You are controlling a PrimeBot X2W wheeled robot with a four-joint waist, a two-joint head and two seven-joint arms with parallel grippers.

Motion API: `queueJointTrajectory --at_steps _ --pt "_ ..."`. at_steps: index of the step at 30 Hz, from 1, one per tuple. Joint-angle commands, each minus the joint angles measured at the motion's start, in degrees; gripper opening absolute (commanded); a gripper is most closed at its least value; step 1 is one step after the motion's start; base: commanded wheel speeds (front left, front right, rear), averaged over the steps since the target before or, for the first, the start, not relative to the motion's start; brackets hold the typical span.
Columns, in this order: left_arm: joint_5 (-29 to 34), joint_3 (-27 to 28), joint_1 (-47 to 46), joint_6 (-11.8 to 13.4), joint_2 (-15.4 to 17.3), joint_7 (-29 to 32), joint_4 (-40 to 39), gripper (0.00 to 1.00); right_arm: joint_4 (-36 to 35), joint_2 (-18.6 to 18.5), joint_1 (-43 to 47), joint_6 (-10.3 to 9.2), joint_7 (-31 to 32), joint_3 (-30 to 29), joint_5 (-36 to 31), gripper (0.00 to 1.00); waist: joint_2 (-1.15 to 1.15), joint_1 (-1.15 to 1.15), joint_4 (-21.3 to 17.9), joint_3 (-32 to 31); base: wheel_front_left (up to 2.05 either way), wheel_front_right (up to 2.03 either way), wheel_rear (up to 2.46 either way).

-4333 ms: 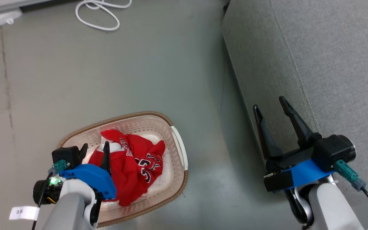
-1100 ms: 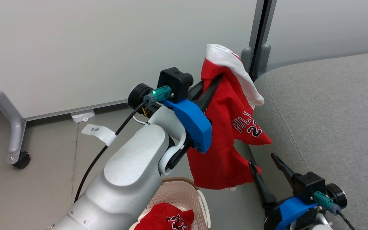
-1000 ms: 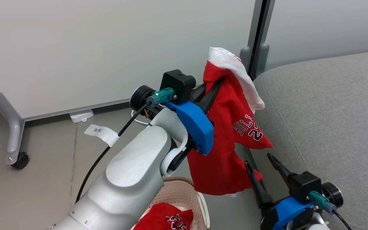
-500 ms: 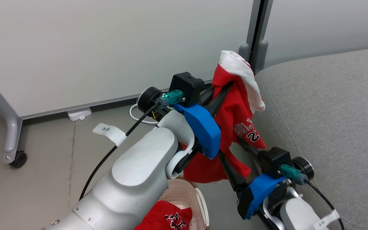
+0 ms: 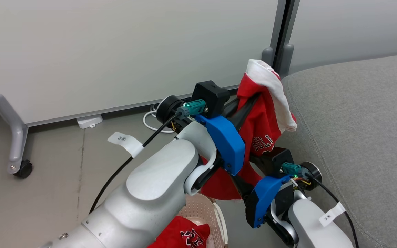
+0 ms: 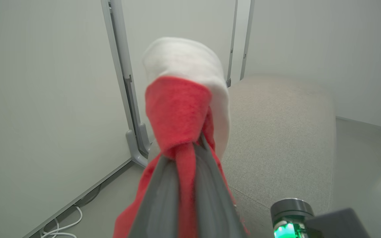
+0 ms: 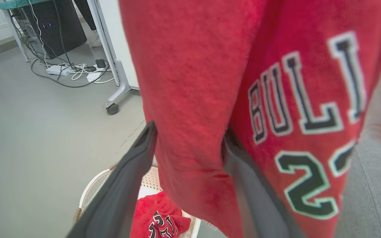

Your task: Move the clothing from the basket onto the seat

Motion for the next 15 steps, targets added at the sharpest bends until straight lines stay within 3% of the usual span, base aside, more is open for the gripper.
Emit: queueJointTrajectory --at_steps 1,2,15 --pt "-0.42 -0.38 -1.08 0.10 0.05 -0.35 0.02 0.00 0.75 -0.18 -1.11 0.03 -0.37 0.51 0.36 0.11 0.00 0.00 0.03 -0.10 0.00 0.00 0.00" --pt "-0.58 -0.58 -1.19 0.19 0.05 -0.47 0.08 0.00 1.22 -0.17 -1.39 0.03 -0.51 0.91 0.57 0.00 0.00 0.00 0.05 -0.16 0.00 0.00 0.00" --pt "-2.76 -2.63 -1.87 0.59 0.04 -1.38 1.59 0.00 5.98 -0.17 -2.58 0.03 -2.31 2.72 2.14 0.00 0.00 0.00 -0.18 -1.37 0.00 0.00 0.00"
